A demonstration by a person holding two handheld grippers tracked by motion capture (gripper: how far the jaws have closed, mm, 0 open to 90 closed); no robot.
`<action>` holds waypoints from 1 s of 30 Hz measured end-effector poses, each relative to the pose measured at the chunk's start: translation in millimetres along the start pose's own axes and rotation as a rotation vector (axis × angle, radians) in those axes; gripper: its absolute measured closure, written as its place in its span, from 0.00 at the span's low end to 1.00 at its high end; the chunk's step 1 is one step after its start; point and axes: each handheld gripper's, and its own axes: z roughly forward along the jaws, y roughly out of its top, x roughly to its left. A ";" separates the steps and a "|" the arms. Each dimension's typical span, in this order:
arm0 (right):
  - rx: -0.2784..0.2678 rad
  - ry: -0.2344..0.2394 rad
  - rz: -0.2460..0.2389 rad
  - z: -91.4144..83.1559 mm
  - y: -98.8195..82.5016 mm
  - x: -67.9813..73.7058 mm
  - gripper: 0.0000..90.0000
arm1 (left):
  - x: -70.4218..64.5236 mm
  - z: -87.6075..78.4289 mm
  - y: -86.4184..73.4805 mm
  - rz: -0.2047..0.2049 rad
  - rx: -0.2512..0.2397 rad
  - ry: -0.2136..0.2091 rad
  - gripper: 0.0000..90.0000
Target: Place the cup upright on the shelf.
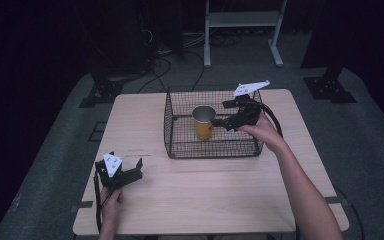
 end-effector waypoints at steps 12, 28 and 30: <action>0.004 0.018 0.001 -19.8 -23.0 13.6 0.06 | -0.5 0.1 0.0 0.001 0.001 0.003 0.00; -0.008 0.039 0.026 -35.8 -49.0 26.2 0.06 | -0.9 0.1 0.0 0.002 0.001 0.004 0.00; -0.004 0.041 0.032 -35.9 -52.7 28.5 0.06 | -1.0 0.1 0.0 0.003 0.002 0.004 0.00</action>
